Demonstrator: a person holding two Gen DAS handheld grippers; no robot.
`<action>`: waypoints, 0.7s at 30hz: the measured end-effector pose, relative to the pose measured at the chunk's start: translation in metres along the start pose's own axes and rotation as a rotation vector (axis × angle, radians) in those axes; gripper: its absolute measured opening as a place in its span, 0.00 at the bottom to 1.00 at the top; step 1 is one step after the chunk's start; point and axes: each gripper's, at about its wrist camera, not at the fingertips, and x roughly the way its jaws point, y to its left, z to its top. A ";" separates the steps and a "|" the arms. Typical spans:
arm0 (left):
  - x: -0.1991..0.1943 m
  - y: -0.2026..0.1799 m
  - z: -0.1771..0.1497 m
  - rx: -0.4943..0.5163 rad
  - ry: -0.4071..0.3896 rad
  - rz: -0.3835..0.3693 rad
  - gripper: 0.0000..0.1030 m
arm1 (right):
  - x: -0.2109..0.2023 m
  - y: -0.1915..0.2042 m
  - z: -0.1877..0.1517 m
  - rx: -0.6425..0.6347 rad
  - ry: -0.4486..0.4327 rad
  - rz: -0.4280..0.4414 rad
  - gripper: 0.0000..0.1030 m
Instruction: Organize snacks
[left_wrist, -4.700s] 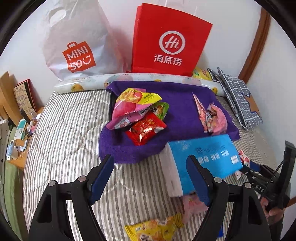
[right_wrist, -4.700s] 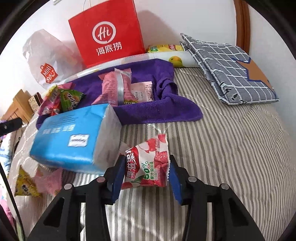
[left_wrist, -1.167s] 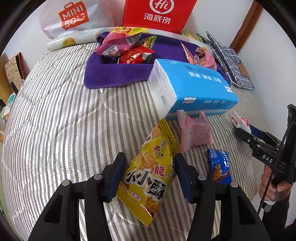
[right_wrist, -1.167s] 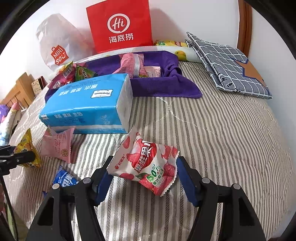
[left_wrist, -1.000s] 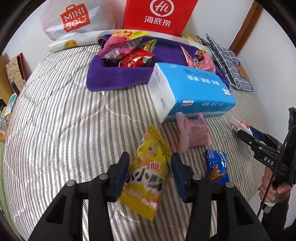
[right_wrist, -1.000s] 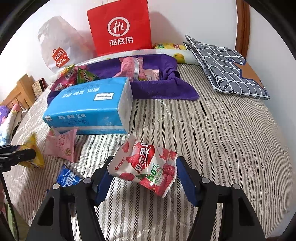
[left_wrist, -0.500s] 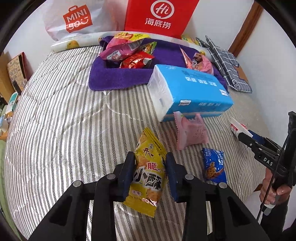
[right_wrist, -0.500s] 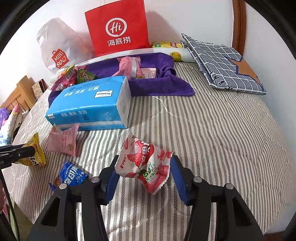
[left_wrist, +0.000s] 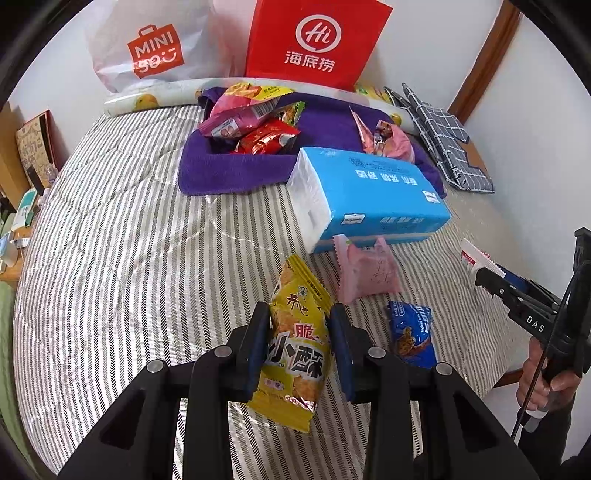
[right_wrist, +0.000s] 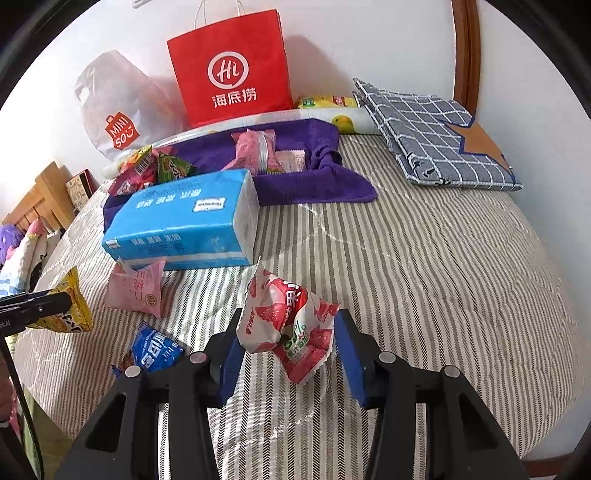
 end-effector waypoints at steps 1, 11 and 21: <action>-0.001 -0.001 0.001 0.000 -0.003 -0.002 0.32 | -0.001 0.000 0.001 0.002 -0.003 0.001 0.44; -0.012 -0.013 0.012 0.008 -0.034 -0.020 0.32 | -0.021 0.009 0.019 -0.010 -0.050 0.004 0.44; -0.026 -0.027 0.030 0.019 -0.064 -0.021 0.32 | -0.037 0.016 0.039 -0.019 -0.078 0.012 0.44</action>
